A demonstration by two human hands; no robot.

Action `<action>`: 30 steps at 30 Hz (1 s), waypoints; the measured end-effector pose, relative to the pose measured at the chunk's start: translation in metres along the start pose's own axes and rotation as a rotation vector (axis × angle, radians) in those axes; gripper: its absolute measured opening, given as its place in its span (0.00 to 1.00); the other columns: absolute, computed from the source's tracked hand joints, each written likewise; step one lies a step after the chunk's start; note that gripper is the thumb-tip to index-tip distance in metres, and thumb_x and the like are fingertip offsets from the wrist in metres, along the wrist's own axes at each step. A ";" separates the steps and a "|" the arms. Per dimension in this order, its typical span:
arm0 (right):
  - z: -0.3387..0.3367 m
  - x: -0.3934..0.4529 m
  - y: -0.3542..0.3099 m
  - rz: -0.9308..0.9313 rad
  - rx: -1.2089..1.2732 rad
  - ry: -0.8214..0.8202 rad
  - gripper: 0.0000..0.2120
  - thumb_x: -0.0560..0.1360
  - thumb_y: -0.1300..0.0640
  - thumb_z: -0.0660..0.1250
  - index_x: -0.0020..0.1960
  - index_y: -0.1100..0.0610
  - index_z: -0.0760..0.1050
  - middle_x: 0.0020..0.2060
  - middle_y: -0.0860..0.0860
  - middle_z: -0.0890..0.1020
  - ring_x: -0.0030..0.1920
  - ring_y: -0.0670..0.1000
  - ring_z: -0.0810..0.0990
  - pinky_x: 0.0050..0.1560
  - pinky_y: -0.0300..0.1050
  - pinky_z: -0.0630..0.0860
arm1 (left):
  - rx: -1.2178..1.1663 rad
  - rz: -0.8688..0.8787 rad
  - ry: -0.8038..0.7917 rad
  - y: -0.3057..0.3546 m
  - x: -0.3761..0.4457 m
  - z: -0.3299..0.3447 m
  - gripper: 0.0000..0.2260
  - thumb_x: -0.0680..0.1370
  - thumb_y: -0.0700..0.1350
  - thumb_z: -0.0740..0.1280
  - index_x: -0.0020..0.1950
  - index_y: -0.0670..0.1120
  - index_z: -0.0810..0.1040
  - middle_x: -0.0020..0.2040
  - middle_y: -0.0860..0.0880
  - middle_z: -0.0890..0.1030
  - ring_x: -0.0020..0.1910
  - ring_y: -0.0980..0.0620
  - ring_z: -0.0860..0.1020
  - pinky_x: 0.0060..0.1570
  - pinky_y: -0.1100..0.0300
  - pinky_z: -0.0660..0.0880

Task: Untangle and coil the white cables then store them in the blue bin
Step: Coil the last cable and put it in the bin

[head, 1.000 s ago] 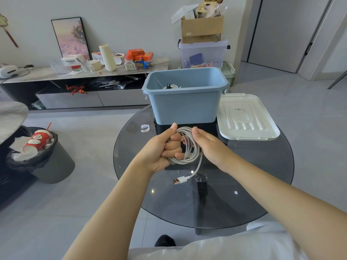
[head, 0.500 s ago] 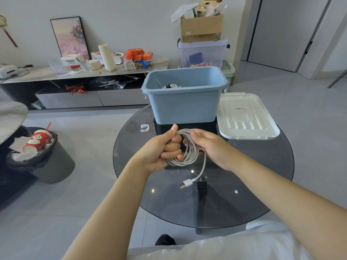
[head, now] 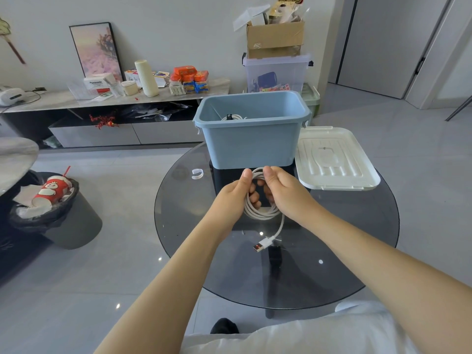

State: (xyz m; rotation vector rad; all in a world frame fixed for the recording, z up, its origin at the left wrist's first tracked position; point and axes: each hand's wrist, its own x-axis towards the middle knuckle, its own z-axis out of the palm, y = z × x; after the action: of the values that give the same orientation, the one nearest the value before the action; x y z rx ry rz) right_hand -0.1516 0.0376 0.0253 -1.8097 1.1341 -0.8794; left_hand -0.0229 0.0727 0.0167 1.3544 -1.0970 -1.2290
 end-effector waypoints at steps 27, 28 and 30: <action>-0.007 0.024 0.023 0.293 0.605 0.251 0.18 0.83 0.49 0.50 0.40 0.57 0.69 0.24 0.46 0.65 0.28 0.47 0.64 0.37 0.41 0.65 | -0.162 -0.144 0.100 -0.006 -0.001 -0.002 0.03 0.76 0.38 0.68 0.44 0.41 0.80 0.32 0.48 0.76 0.29 0.57 0.74 0.33 0.67 0.75; -0.005 0.023 0.023 0.306 0.655 0.232 0.18 0.83 0.49 0.50 0.40 0.57 0.69 0.22 0.45 0.65 0.27 0.47 0.64 0.36 0.41 0.65 | -0.197 -0.136 0.132 -0.006 -0.001 0.000 0.04 0.76 0.39 0.68 0.43 0.41 0.80 0.32 0.49 0.75 0.30 0.57 0.73 0.33 0.67 0.75; -0.003 0.023 0.022 0.318 0.742 0.217 0.18 0.83 0.49 0.51 0.40 0.58 0.69 0.22 0.45 0.64 0.26 0.47 0.62 0.35 0.41 0.64 | -0.305 -0.142 0.182 -0.007 0.000 0.003 0.05 0.76 0.39 0.69 0.40 0.41 0.80 0.30 0.50 0.75 0.29 0.57 0.72 0.33 0.67 0.74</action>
State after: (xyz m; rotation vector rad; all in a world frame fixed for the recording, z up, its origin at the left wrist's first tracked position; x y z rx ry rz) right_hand -0.1535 0.0098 0.0103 -0.9224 1.0019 -1.1275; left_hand -0.0259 0.0734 0.0094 1.2942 -0.6651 -1.2877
